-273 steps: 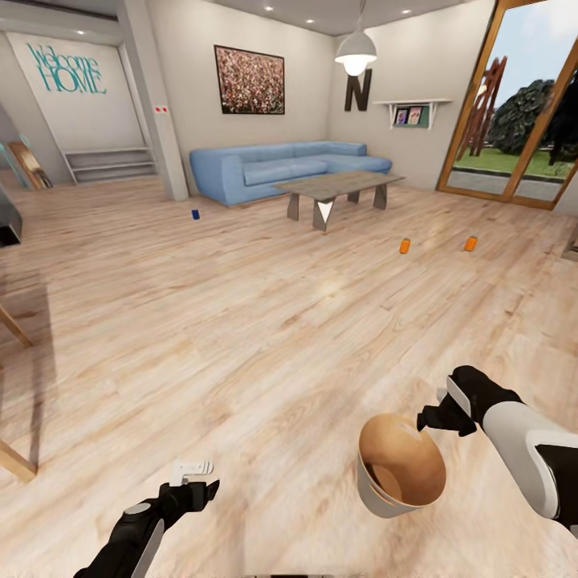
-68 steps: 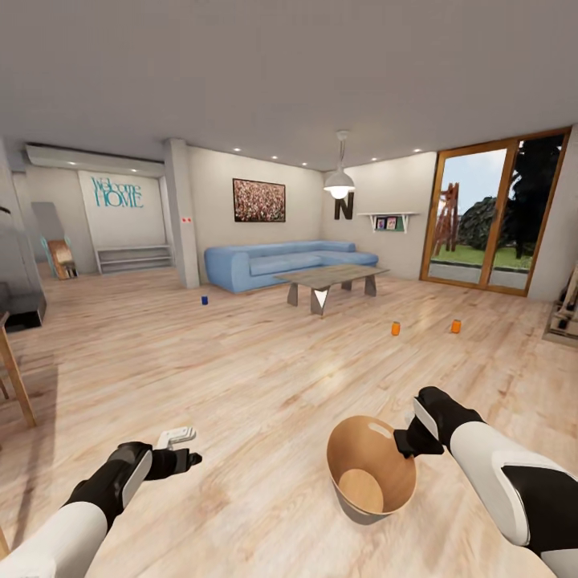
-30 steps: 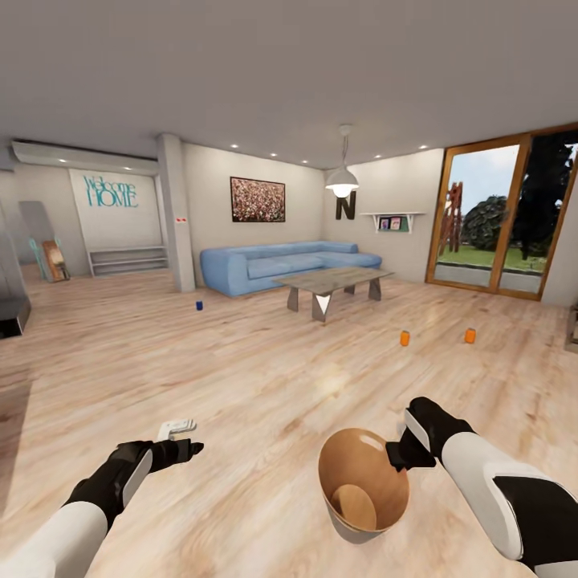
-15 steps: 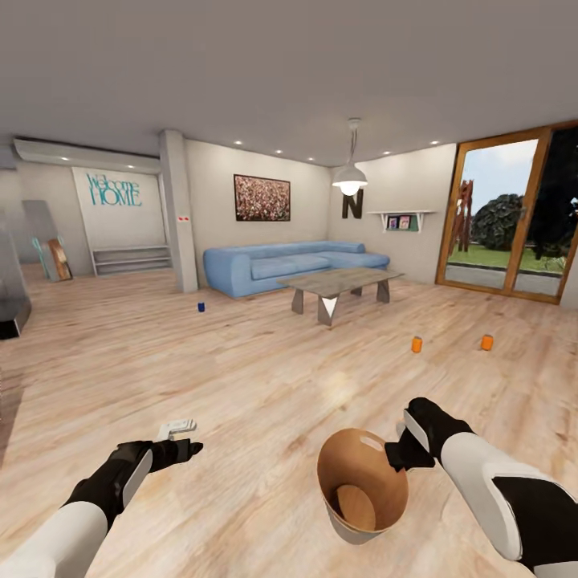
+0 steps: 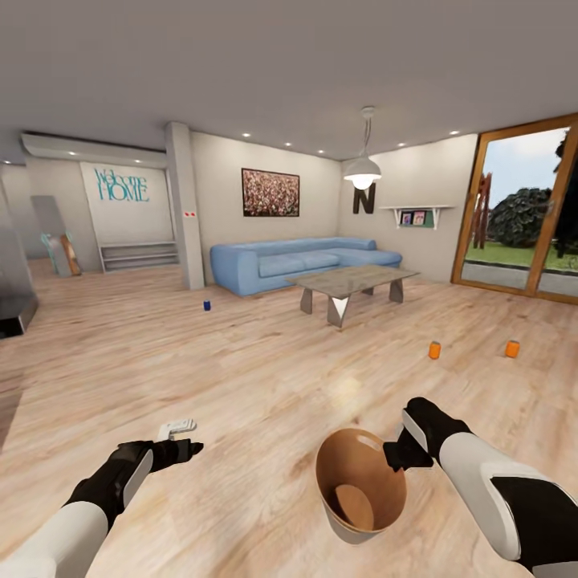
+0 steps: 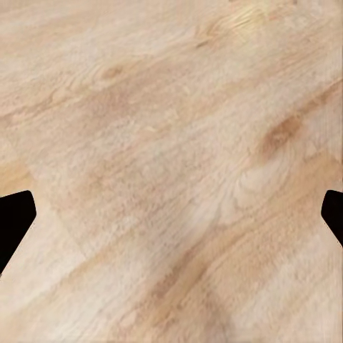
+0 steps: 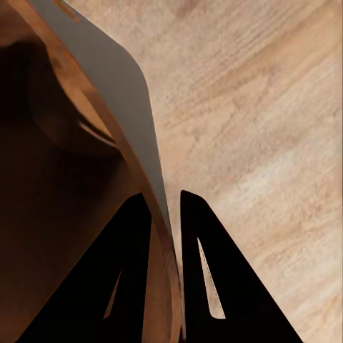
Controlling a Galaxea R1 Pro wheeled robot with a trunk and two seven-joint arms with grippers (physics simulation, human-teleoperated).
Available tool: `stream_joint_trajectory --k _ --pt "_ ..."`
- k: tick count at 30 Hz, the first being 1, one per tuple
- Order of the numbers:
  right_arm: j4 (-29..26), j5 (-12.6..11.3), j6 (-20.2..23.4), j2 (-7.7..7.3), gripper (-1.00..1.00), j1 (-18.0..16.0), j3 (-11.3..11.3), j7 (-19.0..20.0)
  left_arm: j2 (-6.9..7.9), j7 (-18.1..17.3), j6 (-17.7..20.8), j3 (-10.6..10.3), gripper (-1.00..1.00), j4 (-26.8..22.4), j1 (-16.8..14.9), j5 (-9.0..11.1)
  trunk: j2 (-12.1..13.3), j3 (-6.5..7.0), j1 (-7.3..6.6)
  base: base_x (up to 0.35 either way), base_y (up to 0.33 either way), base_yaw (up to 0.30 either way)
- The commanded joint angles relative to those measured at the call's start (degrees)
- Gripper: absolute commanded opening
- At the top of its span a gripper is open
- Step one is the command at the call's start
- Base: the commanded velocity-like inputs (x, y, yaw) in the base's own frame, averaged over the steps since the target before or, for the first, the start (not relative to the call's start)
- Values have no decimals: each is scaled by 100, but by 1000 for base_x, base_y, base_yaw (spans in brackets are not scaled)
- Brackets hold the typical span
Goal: Put the three can of soda from the living room inside the tash can in the kitchen.
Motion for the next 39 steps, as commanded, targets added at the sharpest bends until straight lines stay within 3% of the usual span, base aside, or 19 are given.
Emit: stream_joint_trajectory --k 1,23,39 --pt "-4 -132 4 2 -100 -2 -57 39 -7 3 -1 -1 100 1 0 0 -1 -2 0 328 0 4" --pt "-8 -125 -5 149 -100 -2 -68 44 -27 8 -1 -7 100 1 0 -8 -1 -8 0 328 0 38" --pt "-4 -124 -61 167 -100 -2 -50 39 -38 9 -8 -19 100 9 0 -9 -1 -8 0 328 0 64"
